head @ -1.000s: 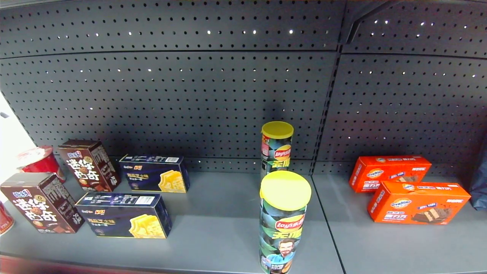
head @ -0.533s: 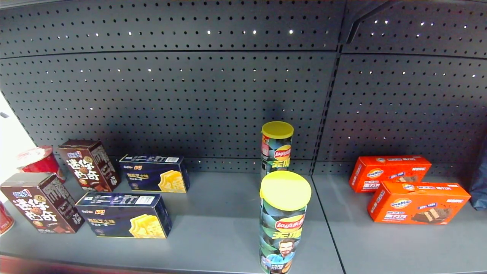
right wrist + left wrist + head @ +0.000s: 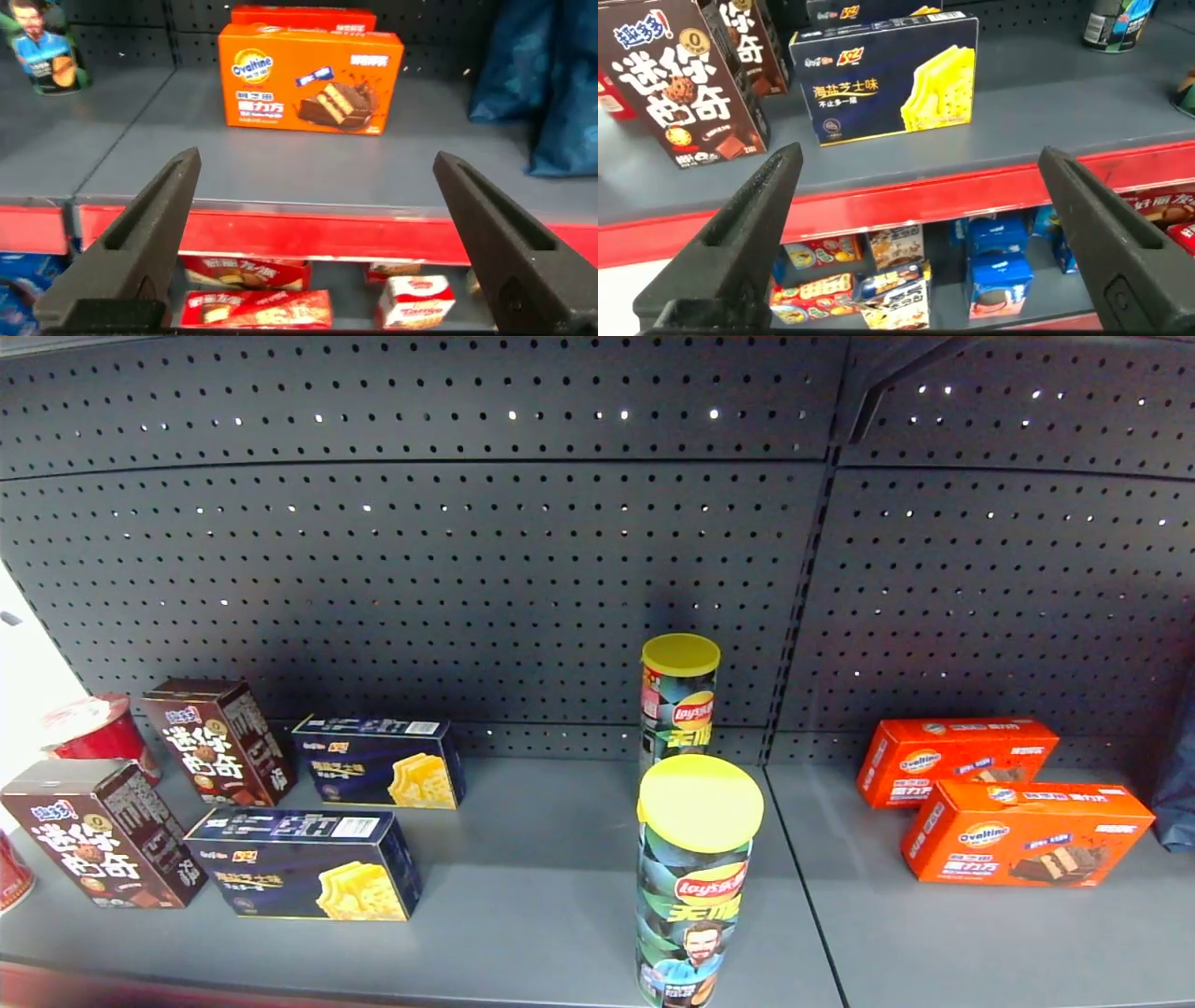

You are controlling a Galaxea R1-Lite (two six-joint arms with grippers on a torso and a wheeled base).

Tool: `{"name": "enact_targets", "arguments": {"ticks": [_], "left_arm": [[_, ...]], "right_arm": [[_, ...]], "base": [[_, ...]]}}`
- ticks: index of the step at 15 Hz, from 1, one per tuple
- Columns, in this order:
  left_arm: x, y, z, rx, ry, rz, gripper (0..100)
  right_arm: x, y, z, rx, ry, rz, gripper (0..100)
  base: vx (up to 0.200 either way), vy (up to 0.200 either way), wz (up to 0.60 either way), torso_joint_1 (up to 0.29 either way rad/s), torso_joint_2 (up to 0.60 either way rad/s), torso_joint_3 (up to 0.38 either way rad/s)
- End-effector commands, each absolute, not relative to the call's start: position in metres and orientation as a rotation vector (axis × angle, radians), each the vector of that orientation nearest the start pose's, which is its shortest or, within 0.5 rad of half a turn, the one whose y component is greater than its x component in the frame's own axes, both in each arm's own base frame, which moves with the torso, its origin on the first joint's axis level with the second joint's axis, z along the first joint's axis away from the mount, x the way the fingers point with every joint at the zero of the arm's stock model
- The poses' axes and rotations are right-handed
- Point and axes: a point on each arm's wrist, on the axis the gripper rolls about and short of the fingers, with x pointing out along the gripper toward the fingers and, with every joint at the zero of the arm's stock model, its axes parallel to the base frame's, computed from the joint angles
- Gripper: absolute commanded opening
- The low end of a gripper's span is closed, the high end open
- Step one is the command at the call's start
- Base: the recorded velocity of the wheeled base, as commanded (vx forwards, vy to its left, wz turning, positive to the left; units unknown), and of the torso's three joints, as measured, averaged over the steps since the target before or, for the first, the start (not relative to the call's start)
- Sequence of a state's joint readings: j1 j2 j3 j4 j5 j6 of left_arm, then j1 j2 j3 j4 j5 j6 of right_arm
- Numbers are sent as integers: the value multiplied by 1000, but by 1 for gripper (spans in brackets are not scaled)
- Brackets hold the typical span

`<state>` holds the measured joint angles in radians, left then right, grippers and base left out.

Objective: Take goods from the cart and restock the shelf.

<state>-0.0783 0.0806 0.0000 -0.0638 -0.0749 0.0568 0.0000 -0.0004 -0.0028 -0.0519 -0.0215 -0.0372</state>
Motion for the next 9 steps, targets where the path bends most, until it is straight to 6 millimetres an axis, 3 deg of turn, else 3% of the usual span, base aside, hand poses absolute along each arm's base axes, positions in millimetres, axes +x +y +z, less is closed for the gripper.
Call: {"name": "enact_targets", "arguments": {"ticks": [1, 9], "left_arm": [[-16, 0, 84, 46, 17, -148, 100], [-16, 0, 84, 38, 17, -137, 100]], "right_arm": [[-23, 0, 82, -35, -54, -10, 100], [-23, 0, 82, -37, -58, 0, 100]], "base": [[0, 0, 0, 0, 0, 0], [0, 0, 0, 0, 0, 0]]}}
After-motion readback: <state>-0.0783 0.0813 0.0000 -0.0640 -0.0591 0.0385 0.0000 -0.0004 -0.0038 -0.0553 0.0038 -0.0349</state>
